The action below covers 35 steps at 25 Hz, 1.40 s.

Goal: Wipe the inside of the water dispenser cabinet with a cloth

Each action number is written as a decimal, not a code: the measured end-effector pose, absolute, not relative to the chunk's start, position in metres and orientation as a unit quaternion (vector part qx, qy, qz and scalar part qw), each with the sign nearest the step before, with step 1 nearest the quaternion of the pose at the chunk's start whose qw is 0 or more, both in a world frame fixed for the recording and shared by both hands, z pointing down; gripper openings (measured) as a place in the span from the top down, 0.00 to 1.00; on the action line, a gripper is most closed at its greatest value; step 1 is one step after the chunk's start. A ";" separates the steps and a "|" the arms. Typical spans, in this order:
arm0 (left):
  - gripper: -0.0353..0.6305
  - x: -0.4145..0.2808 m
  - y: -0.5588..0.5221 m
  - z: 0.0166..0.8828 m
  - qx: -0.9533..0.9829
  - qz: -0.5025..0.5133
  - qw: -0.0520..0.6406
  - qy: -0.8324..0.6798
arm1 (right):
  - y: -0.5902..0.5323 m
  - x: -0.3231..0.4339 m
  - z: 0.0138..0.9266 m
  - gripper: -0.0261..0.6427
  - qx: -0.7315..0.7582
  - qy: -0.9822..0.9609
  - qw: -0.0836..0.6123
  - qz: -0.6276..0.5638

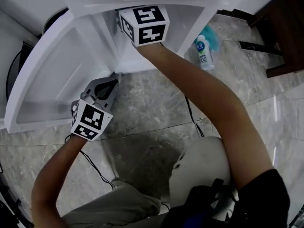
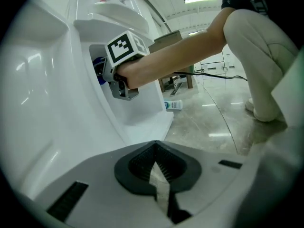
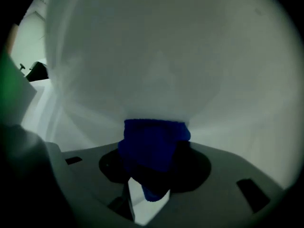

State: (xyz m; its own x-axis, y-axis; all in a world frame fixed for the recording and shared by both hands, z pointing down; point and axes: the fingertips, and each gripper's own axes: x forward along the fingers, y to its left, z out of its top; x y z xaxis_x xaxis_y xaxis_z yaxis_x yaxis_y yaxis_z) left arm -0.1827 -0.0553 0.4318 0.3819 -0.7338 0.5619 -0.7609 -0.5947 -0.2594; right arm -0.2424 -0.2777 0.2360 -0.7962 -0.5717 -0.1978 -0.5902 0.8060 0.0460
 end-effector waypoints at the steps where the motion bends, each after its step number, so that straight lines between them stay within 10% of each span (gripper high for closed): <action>1: 0.94 -0.183 -0.057 0.431 0.831 0.326 0.021 -0.450 | -0.284 -0.245 0.235 0.70 -0.311 0.945 0.092 0.046; 35: 0.94 -0.193 -0.093 0.414 0.821 0.282 0.072 -0.491 | -0.287 -0.246 0.234 0.73 -0.296 0.943 0.147 -0.046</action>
State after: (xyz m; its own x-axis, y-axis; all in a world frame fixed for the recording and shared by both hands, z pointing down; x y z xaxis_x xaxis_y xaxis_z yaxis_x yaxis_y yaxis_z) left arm -0.1931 -0.0925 0.4142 0.3583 -0.7661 0.5336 -0.8472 -0.5070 -0.1590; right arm -0.2458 -0.2875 0.2335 -0.7816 -0.5717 -0.2495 -0.5444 0.8204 -0.1745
